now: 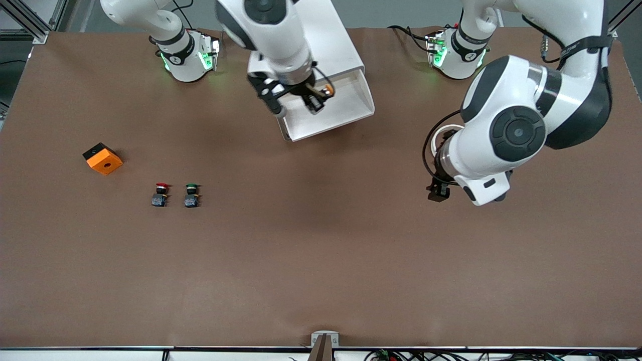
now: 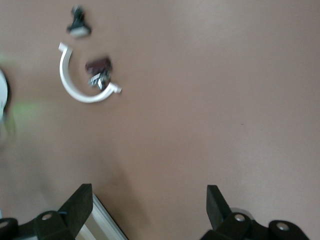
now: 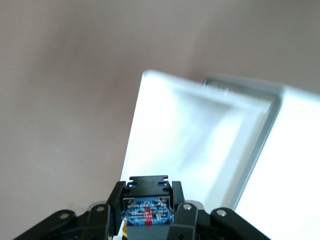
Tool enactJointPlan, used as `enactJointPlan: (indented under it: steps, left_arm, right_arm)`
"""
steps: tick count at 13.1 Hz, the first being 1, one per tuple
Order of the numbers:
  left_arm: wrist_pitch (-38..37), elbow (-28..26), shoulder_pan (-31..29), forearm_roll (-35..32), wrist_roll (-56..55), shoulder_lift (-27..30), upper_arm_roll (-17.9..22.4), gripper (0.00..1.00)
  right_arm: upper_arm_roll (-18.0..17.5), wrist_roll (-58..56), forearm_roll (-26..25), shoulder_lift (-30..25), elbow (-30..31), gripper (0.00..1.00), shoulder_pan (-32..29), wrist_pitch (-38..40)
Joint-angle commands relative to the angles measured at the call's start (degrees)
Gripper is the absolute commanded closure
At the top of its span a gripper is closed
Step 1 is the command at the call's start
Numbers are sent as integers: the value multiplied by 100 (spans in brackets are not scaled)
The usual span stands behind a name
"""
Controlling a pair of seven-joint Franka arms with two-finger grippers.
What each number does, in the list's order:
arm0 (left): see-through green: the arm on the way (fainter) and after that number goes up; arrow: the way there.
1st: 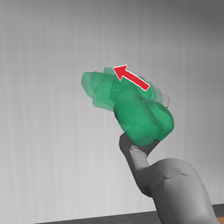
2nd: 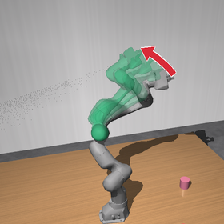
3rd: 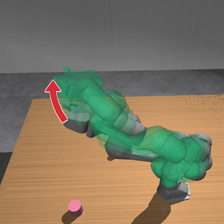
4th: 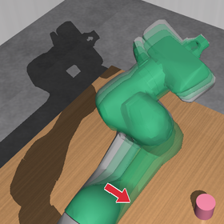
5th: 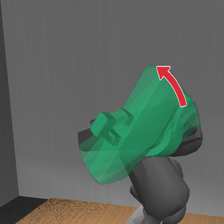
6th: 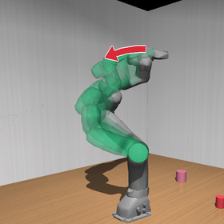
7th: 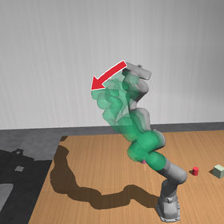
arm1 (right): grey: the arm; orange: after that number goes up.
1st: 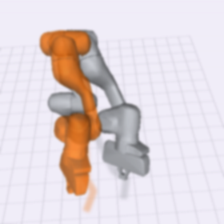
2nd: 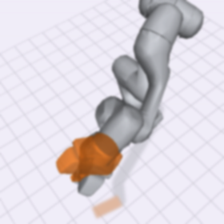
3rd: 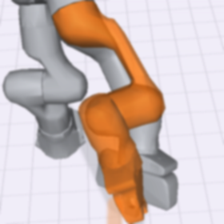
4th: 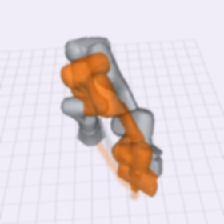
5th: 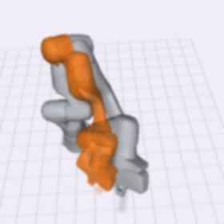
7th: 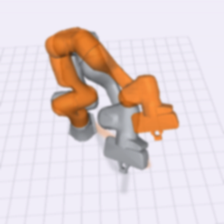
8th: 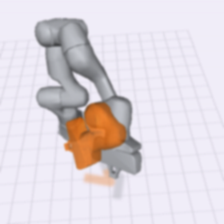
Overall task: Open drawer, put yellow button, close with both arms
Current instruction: 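Lower the button into the open drawer and open the right gripper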
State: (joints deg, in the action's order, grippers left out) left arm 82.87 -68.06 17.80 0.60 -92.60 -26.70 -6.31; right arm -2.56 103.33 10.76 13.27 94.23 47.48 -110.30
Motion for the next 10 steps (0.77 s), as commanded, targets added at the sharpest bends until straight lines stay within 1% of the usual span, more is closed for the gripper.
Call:
enactJointPlan:
  steps: [1,2,4,7,10]
  left_arm:
    - [10,-242,-223,-95,1424,314,8,0]
    - [28,-286,-233,-95,1663,349,7,0]
    - [106,-295,-233,-130,1797,349,7,0]
    - [186,-391,-242,-121,2279,428,7,0]
    - [265,-515,-233,-104,2386,437,-2,0]
  right_arm:
    - [115,782,-213,430,-177,100,418,-377]
    - [115,976,-266,518,-177,100,507,-474]
    - [115,1232,-311,659,-177,100,621,-493]
    - [115,1400,-328,668,-177,100,630,-484]
    - [124,1435,-337,677,-168,100,622,-466]
